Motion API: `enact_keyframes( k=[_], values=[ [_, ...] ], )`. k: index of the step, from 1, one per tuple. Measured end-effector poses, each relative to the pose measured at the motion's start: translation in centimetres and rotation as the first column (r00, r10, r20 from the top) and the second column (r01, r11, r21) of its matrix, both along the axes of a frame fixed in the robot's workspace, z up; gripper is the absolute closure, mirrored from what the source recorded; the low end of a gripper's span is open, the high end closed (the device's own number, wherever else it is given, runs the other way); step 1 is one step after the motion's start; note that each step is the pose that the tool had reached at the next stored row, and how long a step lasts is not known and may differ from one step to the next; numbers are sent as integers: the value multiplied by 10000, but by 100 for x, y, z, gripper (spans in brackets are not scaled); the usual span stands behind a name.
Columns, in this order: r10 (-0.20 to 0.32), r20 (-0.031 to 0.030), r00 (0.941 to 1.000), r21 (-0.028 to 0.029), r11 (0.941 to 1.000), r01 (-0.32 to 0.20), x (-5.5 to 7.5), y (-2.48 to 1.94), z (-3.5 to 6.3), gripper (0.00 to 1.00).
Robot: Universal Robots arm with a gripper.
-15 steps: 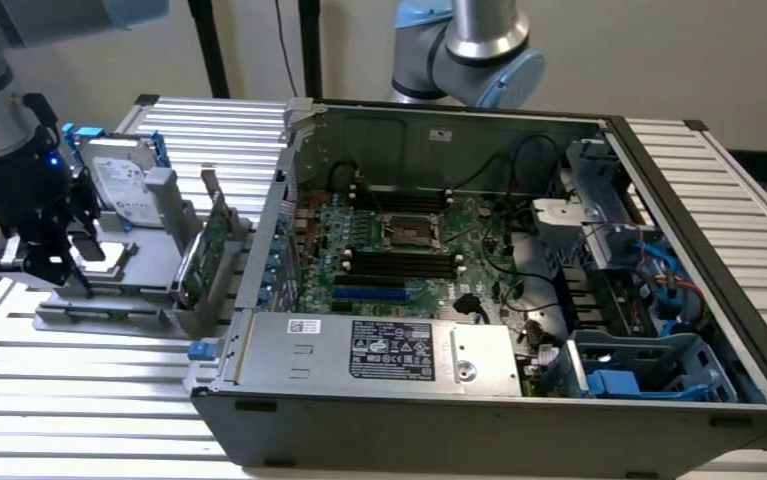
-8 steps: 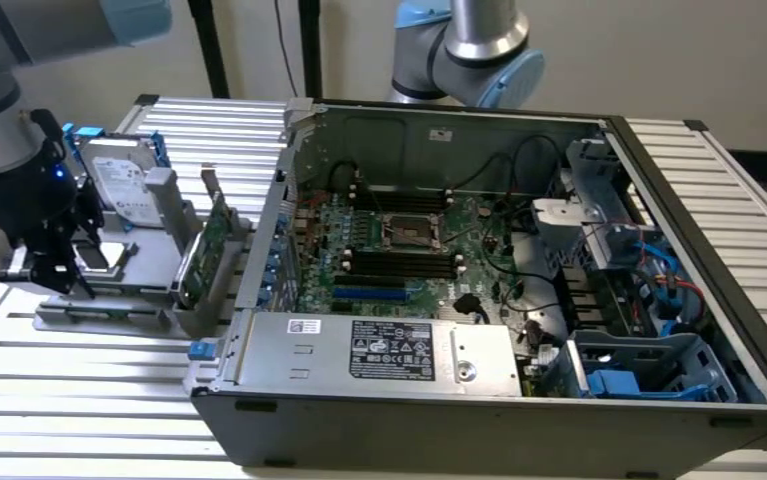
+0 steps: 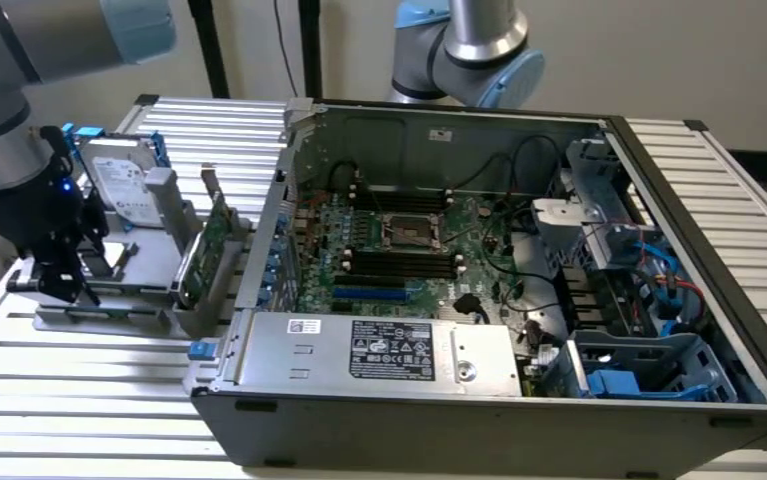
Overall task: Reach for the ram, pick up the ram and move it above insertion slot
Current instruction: 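Pick up the ram and move it above insertion slot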
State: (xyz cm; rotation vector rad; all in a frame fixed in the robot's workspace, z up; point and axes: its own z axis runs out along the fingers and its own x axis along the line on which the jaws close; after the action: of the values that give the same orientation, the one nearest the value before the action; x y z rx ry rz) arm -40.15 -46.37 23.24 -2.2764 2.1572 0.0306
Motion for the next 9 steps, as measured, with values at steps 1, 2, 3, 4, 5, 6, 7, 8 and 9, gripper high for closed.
enact_keyframes(
  k=[1, 2, 3, 4, 5, 6, 7, 8, 9],
  values=[
    [0, 0, 10000, 0, 10000, 0, 0, 0, -18, 52],
    [0, -1, 10000, 0, 10000, 0, 0, 0, -37, 52],
    [0, -1, 10000, -1, 10000, 0, -1, 0, -55, 52],
    [0, -1, 10000, -1, 10000, 0, -1, 0, -73, 52],
    [0, -1, 10000, 0, 10000, 0, -1, 0, -91, 52],
    [1, 0, 10000, 0, 10000, -1, -1, 0, -109, 52],
    [0, 0, 10000, 0, 10000, 0, -1, 0, -127, 52],
    [0, -1, 10000, -1, 10000, 0, -1, 0, -146, 52],
    [0, 0, 10000, 0, 10000, 0, -1, 0, -165, 52]
  ],
)
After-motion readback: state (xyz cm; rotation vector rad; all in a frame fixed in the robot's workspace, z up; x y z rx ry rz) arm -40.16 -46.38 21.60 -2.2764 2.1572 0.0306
